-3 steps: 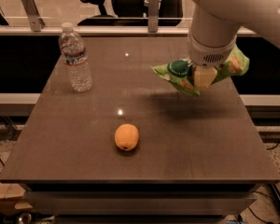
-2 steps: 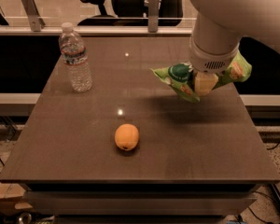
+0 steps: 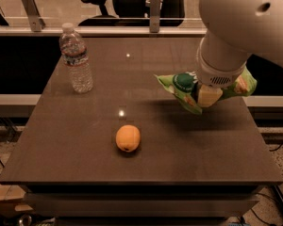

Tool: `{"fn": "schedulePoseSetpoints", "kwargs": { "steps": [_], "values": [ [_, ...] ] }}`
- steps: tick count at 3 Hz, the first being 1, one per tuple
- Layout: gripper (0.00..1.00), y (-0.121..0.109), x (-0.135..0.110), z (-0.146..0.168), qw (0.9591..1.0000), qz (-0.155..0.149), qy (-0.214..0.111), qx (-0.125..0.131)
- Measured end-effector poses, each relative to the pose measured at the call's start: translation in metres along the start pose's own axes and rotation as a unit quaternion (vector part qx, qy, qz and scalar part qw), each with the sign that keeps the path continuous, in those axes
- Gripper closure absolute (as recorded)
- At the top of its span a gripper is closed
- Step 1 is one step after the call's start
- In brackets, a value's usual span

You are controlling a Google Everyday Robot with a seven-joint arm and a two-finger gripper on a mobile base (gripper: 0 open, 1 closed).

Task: Move green rice chip bag near orange

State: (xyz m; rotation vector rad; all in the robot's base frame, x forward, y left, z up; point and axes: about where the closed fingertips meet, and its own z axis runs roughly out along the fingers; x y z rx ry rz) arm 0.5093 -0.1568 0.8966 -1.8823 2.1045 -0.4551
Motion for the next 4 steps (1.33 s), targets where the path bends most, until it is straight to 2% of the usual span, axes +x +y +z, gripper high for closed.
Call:
{"fn": "schedulePoseSetpoints", "kwargs": {
  "steps": [2, 4],
  "values": [
    [1.00, 0.029, 0.004, 0.000, 0.9991, 0.040, -0.010, 0.002],
    [1.00, 0.056, -0.016, -0.008, 0.9987, 0.048, -0.010, -0.015]
  ]
}}
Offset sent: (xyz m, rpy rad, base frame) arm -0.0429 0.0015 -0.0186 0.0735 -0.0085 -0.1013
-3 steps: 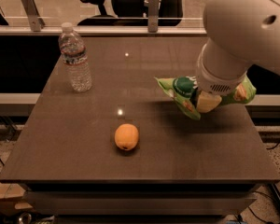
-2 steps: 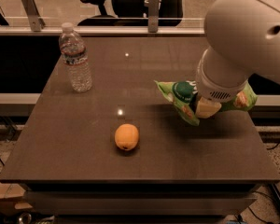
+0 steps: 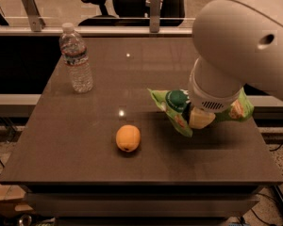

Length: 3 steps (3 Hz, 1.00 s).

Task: Move green rice chip bag near orange

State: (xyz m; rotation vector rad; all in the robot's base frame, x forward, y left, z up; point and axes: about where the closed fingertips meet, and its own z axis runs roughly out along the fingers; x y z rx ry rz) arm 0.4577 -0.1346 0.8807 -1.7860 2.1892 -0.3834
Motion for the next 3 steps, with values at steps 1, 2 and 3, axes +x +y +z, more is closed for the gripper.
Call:
{"fn": "schedulePoseSetpoints", "kwargs": {
  "steps": [1, 2, 3],
  "values": [
    [1.00, 0.012, -0.004, 0.006, 0.9998, 0.008, -0.005, -0.019],
    [1.00, 0.025, -0.005, 0.015, 0.9987, 0.020, -0.012, -0.044],
    [1.00, 0.037, -0.004, 0.019, 0.9971, 0.033, -0.012, -0.068]
  ]
}}
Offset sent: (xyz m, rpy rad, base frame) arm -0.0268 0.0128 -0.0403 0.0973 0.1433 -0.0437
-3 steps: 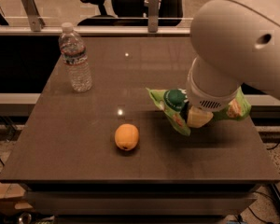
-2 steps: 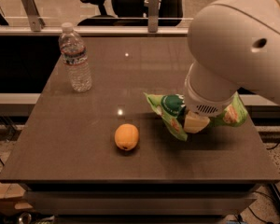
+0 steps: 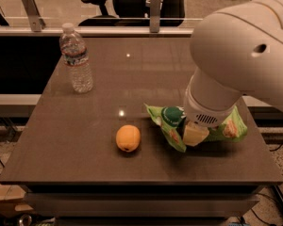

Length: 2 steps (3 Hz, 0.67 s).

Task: Move green rice chip bag near orange

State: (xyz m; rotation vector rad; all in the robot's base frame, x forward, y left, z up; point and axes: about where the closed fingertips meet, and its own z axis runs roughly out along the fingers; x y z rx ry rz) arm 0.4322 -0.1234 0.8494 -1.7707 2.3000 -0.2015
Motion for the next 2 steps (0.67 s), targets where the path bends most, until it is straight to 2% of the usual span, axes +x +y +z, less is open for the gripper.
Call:
{"fn": "schedulePoseSetpoints", "kwargs": {
  "steps": [1, 2],
  "values": [
    [0.99, 0.0062, -0.0017, 0.0021, 0.9998, 0.000, -0.002, -0.020],
    [0.81, 0.0065, -0.0016, 0.0016, 0.9998, 0.000, -0.002, -0.020]
  ]
}}
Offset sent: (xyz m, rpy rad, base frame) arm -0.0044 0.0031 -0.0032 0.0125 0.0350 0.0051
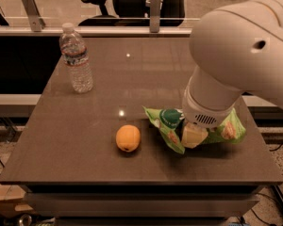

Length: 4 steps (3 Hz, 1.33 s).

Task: Move green rice chip bag near orange

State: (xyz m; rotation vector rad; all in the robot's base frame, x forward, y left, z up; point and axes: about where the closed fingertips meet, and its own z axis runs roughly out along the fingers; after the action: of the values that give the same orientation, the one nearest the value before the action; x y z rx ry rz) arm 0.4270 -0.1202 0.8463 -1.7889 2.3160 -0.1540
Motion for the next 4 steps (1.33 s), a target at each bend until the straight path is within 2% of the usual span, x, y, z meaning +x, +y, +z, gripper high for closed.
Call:
{"fn": "schedulePoseSetpoints", "kwargs": {
  "steps": [3, 4],
  "values": [
    [0.12, 0.0008, 0.0001, -0.0011, 1.0000, 0.000, 0.000, 0.002],
    [0.00, 0.0011, 0.0002, -0.0014, 1.0000, -0.001, 0.000, 0.002]
  ]
}}
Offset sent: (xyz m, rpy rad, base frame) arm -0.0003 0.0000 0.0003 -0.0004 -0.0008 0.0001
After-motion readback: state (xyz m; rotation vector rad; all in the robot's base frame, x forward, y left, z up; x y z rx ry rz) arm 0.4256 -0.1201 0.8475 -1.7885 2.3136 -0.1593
